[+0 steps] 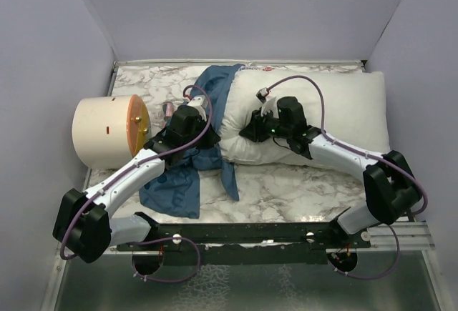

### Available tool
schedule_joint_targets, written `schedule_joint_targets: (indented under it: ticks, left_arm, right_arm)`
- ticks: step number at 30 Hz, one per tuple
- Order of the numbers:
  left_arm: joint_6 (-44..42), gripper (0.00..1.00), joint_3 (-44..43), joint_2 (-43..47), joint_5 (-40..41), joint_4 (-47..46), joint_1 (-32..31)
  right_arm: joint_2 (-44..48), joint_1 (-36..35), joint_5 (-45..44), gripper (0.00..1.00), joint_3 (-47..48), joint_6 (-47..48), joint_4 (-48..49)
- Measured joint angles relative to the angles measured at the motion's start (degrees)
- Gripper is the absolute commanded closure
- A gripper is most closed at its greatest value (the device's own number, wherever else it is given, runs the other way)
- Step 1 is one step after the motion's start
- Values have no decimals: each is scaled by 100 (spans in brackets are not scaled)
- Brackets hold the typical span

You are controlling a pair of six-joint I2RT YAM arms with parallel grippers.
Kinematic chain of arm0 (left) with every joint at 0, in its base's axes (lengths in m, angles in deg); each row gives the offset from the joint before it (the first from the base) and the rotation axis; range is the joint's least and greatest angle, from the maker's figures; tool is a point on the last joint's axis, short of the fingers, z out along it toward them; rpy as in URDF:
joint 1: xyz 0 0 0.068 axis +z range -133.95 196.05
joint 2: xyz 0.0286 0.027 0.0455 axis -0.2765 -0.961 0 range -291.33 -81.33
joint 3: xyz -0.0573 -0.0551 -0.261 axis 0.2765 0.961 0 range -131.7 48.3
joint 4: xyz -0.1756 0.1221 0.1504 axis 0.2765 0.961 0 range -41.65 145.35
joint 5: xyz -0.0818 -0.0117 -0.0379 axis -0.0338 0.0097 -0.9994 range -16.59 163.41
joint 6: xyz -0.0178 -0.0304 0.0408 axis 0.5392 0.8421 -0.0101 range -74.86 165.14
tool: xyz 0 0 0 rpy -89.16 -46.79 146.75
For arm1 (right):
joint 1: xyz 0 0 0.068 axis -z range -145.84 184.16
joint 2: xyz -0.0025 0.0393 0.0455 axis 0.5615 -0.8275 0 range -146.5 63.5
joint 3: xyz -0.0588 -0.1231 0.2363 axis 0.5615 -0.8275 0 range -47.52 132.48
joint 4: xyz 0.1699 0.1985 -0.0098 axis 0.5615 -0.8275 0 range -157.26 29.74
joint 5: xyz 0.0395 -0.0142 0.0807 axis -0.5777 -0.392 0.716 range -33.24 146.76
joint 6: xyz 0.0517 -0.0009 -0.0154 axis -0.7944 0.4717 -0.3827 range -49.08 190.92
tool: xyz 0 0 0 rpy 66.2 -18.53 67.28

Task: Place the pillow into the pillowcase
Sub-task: Stuff the pillow into the pillowcase.

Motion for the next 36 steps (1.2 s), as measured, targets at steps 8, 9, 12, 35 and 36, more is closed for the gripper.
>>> schedule_joint_targets:
  ticks: [8,9,12,35,36]
  left_arm:
    - [136,100,-352,11,-680,-105,-35]
    - [197,100,-358,7,-820,-212,-42]
    - [433,100,-363,-107,-1191,-603,-87]
    - [715,100,800,-1067,-1497,-2179,-186]
    - [717,100,800,-1102,-1521,-2225,-157]
  right_arm:
    - [-529,-7,133,96,192,-269,417]
    - [-586,-7,149,96,225,-310,455]
    - [-861,-7,286,99,404,-527,695]
    - [798,275,857,47,-1143,-557,1985]
    - [1010,291,861,41,-1154,-435,1867]
